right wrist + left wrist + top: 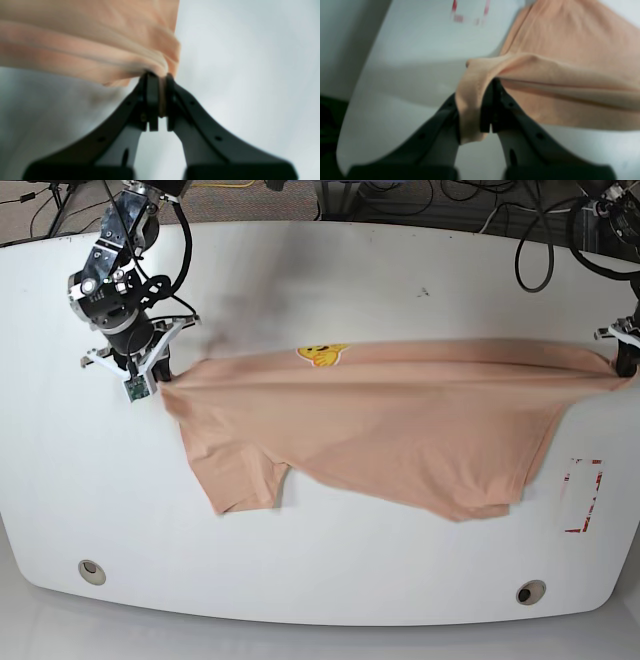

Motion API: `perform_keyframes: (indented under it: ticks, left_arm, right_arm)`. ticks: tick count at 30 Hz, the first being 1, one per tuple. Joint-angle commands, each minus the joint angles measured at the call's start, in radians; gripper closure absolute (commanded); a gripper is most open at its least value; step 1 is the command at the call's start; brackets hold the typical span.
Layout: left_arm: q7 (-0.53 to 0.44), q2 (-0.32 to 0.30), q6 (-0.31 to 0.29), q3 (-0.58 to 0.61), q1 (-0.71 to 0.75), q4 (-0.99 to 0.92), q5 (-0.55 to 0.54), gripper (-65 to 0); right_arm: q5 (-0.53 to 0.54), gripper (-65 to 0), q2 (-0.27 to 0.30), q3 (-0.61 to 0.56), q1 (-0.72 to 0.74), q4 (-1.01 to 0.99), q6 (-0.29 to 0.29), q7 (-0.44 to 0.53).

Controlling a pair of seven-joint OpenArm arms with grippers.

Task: Layout the t-shirt on the table in an organized manner, then fold the t-shirt properly
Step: 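Lower the t-shirt onto the table with both grippers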

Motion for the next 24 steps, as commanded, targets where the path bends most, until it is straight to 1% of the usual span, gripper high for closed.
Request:
perform_keyframes:
  ticks: [1,10,13,14,15,16,17,18,19,20,21,23,24]
  left_arm:
    - [-0.030,-0.021,-0.024,-0.024,0.046,0.015,-0.014,-0.3]
    - [-0.030,-0.019,-0.090,-0.041,0.173,0.015,-0.014,-0.8]
    - [-0.030,-0.022,-0.118,-0.038,0.204,0.015,-0.014,-5.4]
    - [-0.030,-0.021,-0.125,-0.041,0.213,0.015,-0.014,-8.2]
    - [-0.030,-0.021,-0.135,-0.041,0.224,0.015,-0.014,-13.8]
    - [-0.030,-0.021,-0.138,-0.041,0.228,0.015,-0.014,-16.1]
    - [-0.030,-0.021,-0.139,-0.041,0.241,0.015,-0.014,-22.4]
    - [-0.030,-0.019,-0.139,-0.041,0.248,0.015,-0.014,-30.4]
    - [-0.030,-0.019,-0.139,-0.042,0.250,0.017,-0.014,-33.2]
    - [-0.030,-0.018,-0.136,-0.042,0.255,0.017,-0.014,-40.7]
    - [-0.030,-0.018,-0.136,-0.042,0.256,0.019,-0.014,-45.3]
    - [-0.030,-0.018,-0.138,-0.042,0.258,0.019,-0.016,-49.7]
    - [-0.030,-0.018,-0.139,-0.042,0.258,0.020,-0.017,-49.7]
  right_arm:
    - [0.007,0.0,-0.006,0.004,-0.038,0.024,-0.006,0.027]
    - [0.007,0.0,-0.020,0.004,-0.114,0.025,-0.006,0.027]
    - [0.007,0.0,-0.020,0.004,-0.126,0.025,-0.006,0.027]
    - [0.007,0.0,-0.020,0.004,-0.127,0.025,-0.006,0.027]
    - [0.007,0.0,-0.020,0.004,-0.127,0.025,-0.006,0.027]
    - [0.007,0.0,-0.020,0.004,-0.129,0.025,-0.006,0.027]
    - [0.007,0.0,-0.020,0.004,-0.129,0.025,-0.006,0.027]
    - [0.007,0.0,-0.020,0.004,-0.129,0.025,-0.006,0.027]
    - [0.007,0.0,-0.020,0.004,-0.129,0.025,-0.006,0.027]
    - [0.007,0.0,-0.020,0.004,-0.129,0.025,-0.006,0.027]
    - [0.007,0.0,-0.020,0.004,-0.129,0.025,-0.006,0.027]
    - [0.007,0.0,-0.020,0.004,-0.129,0.025,-0.006,0.027]
    - [0.007,0.0,-0.020,0.004,-0.129,0.025,-0.006,0.027]
